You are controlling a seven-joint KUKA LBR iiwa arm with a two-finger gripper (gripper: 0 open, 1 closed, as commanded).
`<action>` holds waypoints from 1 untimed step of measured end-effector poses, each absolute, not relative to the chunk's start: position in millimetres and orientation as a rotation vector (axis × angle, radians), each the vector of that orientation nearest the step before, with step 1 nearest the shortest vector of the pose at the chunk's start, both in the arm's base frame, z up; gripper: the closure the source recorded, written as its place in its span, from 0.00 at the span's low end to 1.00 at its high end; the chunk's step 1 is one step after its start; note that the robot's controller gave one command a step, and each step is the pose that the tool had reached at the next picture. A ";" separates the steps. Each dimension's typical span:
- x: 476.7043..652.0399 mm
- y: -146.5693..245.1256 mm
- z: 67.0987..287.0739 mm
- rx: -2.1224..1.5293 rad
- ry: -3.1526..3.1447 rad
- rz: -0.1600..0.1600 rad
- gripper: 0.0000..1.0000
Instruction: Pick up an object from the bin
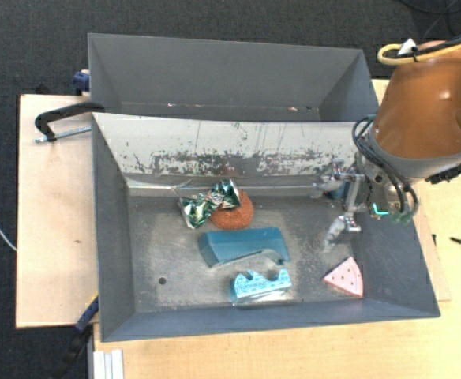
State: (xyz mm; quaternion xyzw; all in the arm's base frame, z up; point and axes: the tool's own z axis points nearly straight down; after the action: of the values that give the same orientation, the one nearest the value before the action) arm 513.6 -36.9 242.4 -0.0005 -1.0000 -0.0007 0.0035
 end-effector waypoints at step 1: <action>514.4 -36.7 245.9 0.000 -3.141 -0.001 0.00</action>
Offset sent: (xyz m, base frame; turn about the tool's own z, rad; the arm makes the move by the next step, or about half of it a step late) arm 0.0219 0.0937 -0.1724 0.3009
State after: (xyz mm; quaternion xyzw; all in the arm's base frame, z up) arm 514.4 -36.7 245.9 0.0001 -1.0000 -0.0004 0.0002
